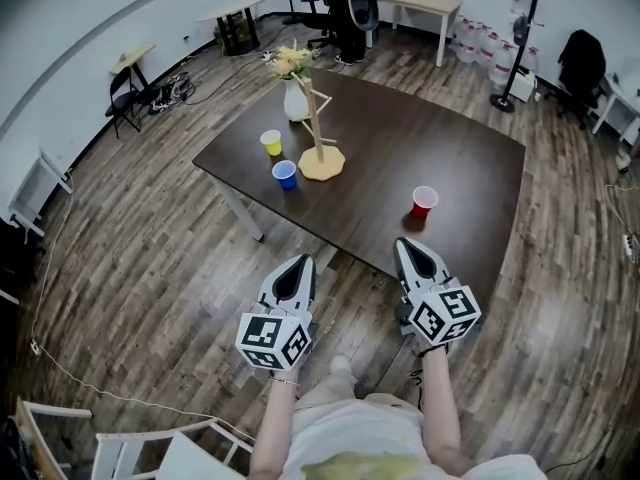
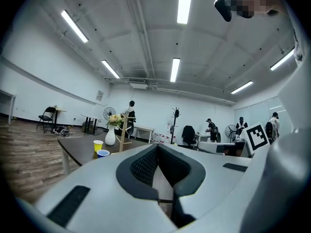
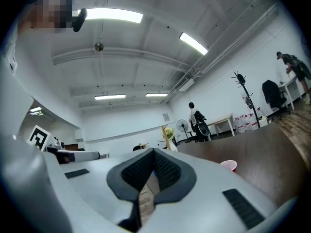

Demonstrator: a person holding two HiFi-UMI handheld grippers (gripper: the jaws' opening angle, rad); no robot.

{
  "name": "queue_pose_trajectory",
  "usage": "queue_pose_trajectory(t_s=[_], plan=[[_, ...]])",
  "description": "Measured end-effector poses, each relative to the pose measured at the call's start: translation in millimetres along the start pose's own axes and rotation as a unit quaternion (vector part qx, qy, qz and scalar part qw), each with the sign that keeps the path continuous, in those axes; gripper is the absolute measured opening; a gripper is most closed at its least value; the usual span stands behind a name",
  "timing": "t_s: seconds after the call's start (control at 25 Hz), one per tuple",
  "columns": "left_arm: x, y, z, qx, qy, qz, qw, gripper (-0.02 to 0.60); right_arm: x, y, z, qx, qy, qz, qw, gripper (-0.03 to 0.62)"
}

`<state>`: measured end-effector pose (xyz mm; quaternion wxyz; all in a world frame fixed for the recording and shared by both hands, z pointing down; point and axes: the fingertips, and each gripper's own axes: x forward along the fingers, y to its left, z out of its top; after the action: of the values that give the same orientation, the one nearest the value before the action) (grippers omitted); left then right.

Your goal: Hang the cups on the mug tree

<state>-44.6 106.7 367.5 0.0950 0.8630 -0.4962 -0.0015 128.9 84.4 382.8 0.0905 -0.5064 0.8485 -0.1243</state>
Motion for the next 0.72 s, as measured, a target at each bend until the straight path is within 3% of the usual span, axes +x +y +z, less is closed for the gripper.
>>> queue_pose_trajectory(t_s=[0.36,0.72], plan=[[66,21,1,-0.003,0.014,-0.061,0.9981,0.023,36,-40,0,0.002,-0.009,-0.067,0.998,0.021],[106,14,-23,-0.019,0.049,-0.102,0.9934,0.023,25,-82,-16,0.008,-0.008,-0.118,0.993,0.021]])
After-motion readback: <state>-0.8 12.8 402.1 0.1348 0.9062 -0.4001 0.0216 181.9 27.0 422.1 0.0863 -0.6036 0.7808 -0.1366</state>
